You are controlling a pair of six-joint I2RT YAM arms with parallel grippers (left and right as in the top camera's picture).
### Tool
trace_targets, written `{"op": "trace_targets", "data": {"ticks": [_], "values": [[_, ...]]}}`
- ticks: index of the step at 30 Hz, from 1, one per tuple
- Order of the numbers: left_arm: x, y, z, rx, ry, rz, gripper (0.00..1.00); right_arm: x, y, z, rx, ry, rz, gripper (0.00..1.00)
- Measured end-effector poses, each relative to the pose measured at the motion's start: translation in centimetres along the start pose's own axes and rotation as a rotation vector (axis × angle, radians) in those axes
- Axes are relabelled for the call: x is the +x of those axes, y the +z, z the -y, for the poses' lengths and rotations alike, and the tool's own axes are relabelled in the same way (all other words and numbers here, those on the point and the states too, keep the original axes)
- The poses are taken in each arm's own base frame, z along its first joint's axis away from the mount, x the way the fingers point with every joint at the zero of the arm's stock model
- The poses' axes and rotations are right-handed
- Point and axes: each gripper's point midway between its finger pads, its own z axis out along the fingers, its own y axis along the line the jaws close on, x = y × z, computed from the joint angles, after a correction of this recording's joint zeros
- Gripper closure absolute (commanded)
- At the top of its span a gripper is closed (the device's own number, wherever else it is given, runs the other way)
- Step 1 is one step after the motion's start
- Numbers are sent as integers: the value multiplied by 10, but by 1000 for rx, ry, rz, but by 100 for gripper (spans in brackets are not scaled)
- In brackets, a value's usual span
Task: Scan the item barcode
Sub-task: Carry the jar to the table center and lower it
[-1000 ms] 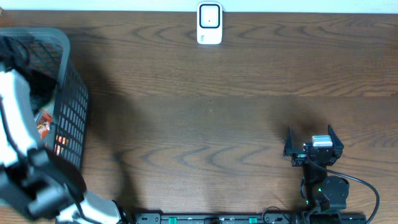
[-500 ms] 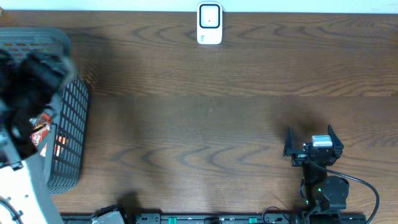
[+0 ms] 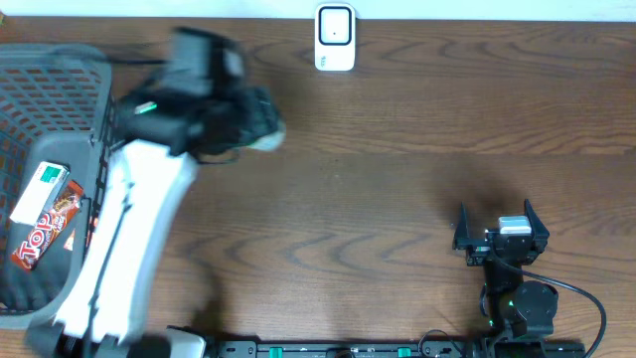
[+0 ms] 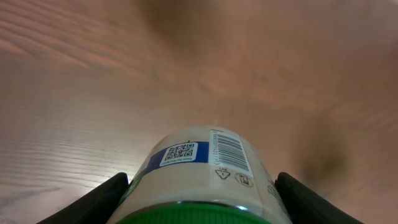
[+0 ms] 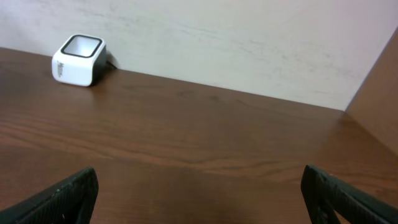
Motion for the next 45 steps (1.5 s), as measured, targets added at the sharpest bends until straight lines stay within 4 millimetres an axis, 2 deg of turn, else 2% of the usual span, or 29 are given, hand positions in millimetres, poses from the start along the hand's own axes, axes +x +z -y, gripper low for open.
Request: {"op": "trace_targets", "data": {"ticks": [6, 10, 14, 17, 22, 26, 31, 34, 40, 45], "values": [[43, 86, 25, -65, 246, -210, 30, 0, 0, 0, 0, 0, 0, 1], [77, 137, 31, -94, 409, -341, 30, 0, 0, 0, 0, 0, 0, 1], [103, 176, 35, -92, 559, -423, 30, 0, 0, 0, 0, 0, 0, 1], [120, 195, 43, -36, 690, -474, 30, 0, 0, 0, 0, 0, 0, 1], [140, 210, 68, 114, 900, -491, 30, 0, 0, 0, 0, 0, 0, 1], [150, 209, 78, 218, 1022, -505, 27, 0, 0, 0, 0, 0, 0, 1], [163, 200, 74, 301, 1166, -561, 17, 0, 0, 0, 0, 0, 0, 1], [168, 197, 71, 337, 1258, -581, 16, 0, 0, 0, 0, 0, 0, 1], [165, 198, 67, 348, 1387, -567, 15, 0, 0, 0, 0, 0, 0, 1], [158, 200, 50, 251, 1450, -586, 12, 0, 0, 0, 0, 0, 0, 1]]}}
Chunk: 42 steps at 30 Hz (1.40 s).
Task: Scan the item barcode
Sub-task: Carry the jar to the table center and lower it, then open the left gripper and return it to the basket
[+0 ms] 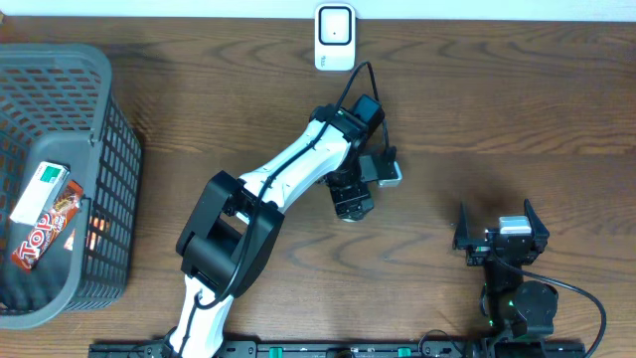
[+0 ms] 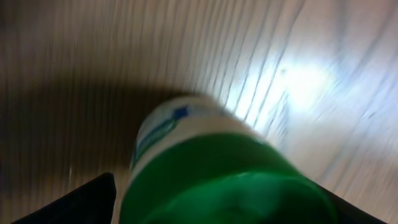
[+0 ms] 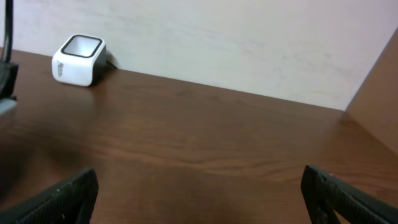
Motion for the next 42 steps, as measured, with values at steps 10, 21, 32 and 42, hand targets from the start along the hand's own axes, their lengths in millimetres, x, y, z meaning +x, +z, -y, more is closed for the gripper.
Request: {"op": "trace_targets", "data": {"ticks": [10, 21, 32, 42], "values": [[37, -29, -10, -149, -56, -174, 11, 0, 0, 0, 0, 0, 0, 1], [41, -176, -20, -616, -387, 72, 2, 0, 0, 0, 0, 0, 0, 1], [243, -399, -3, -1190, -1453, 686, 2, 0, 0, 0, 0, 0, 0, 1], [402, -415, 58, -1330, -2179, 796, 2, 0, 0, 0, 0, 0, 0, 1]]}}
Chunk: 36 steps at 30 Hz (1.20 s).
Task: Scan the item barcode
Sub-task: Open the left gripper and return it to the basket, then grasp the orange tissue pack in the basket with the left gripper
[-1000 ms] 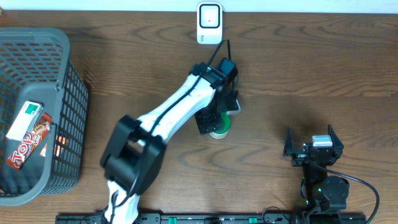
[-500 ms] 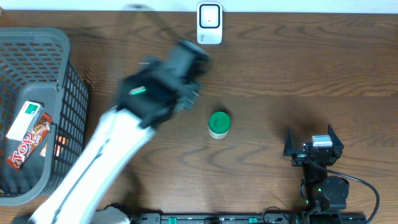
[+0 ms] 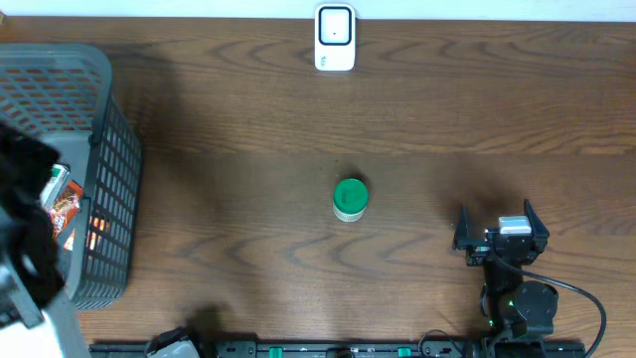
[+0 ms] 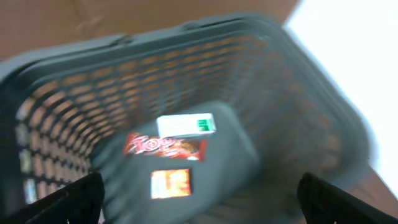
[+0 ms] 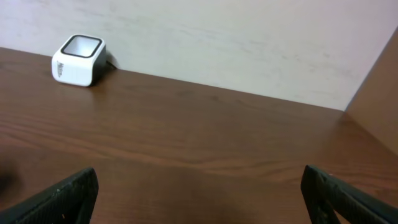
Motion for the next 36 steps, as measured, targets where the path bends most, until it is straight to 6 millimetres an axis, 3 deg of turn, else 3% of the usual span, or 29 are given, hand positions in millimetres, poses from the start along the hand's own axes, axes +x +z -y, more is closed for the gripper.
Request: {"op": "trace_targets", "data": {"ticks": [3, 6, 11, 15, 20, 25, 36], "values": [[6, 34, -10, -93, -26, -75, 2, 0, 0, 0, 0, 0, 0, 1], [27, 75, -11, -165, -1, -192, 2, 0, 0, 0, 0, 0, 0, 1], [91, 136, -20, -283, 82, -418, 2, 0, 0, 0, 0, 0, 0, 1], [137, 172, -31, -344, 126, -526, 2, 0, 0, 0, 0, 0, 0, 1], [180, 201, -43, -385, 159, -599, 2, 0, 0, 0, 0, 0, 0, 1], [209, 224, -45, -382, 176, -653, 2, 0, 0, 0, 0, 0, 0, 1], [237, 251, -45, -375, 188, -717, 2, 0, 0, 0, 0, 0, 0, 1]]}}
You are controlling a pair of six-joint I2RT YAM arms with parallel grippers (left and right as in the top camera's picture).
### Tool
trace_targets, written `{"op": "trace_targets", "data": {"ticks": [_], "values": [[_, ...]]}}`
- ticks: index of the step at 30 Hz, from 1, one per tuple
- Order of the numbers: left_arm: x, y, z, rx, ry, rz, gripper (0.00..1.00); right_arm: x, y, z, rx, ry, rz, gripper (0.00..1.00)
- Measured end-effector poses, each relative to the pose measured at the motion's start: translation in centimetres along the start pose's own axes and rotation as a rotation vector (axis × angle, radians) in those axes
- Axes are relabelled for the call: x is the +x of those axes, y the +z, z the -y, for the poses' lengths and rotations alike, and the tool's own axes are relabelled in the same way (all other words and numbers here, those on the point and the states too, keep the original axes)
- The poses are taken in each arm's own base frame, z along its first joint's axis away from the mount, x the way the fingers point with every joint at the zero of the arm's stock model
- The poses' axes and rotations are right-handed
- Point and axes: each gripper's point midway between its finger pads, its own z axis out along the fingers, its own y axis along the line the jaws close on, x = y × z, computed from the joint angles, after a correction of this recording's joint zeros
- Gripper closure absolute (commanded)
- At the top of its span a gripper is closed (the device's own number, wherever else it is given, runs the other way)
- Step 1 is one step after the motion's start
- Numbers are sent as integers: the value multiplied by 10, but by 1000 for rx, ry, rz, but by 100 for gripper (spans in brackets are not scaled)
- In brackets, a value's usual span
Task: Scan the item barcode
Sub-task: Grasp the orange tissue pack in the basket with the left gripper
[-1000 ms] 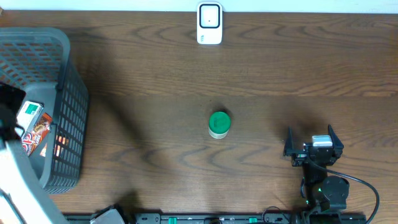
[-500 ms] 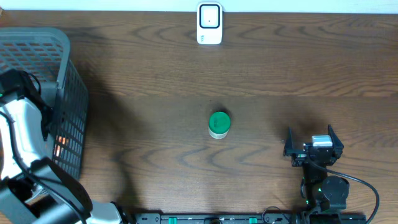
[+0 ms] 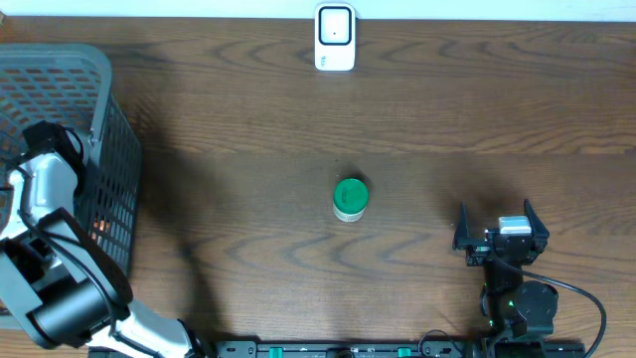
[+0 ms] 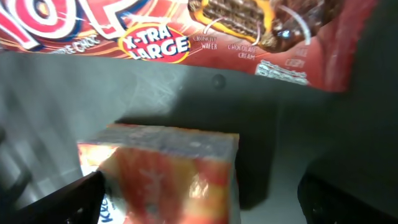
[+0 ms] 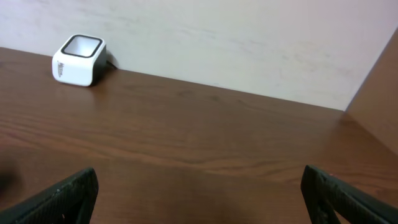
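Note:
Deep in the grey basket point(image 3: 109, 149), my left gripper point(image 4: 199, 205) is open, its fingers either side of an orange-red box point(image 4: 168, 168) without touching it. A red "X-TRA LARGE" chocolate wafer pack point(image 4: 186, 31) lies just beyond the box. In the overhead view only the left arm point(image 3: 45, 194) shows, reaching into the basket. A jar with a green lid point(image 3: 350, 197) stands upright at mid-table. The white scanner point(image 3: 335, 38) sits at the back edge and shows again as the scanner point(image 5: 78, 59). My right gripper point(image 5: 202, 205) is open over bare wood.
The basket's mesh wall point(image 3: 119, 179) rises at the table's left end. The right arm point(image 3: 502, 244) rests near the front right edge. A pale wall point(image 5: 217, 37) runs behind the table.
My left gripper was above the basket looking down at its contents from a distance. Now it is low inside, open around the orange-red box. The jar and right arm have not moved.
My left gripper first held the green-lidded jar over the table's back left, then over mid-table. Then the jar stood alone at mid-table while the gripper was open over the basket. Now the gripper is down among the basket's items.

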Motion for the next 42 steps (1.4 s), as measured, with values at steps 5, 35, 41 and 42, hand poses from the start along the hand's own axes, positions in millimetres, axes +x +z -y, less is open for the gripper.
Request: {"op": "trace_targets", "data": {"ticks": [5, 35, 41, 42], "values": [[-1, 2, -2, 2, -10, -9, 2, 0, 0, 0, 0, 0, 0, 1], [14, -5, -23, -71, 7, -98, 68, 0, 0, 0, 0, 0, 0, 1], [-5, -53, -20, 4, -17, -50, 69, 0, 0, 0, 0, 0, 0, 1], [-16, -81, -17, 70, -38, 4, 69, 0, 0, 0, 0, 0, 0, 1]]}}
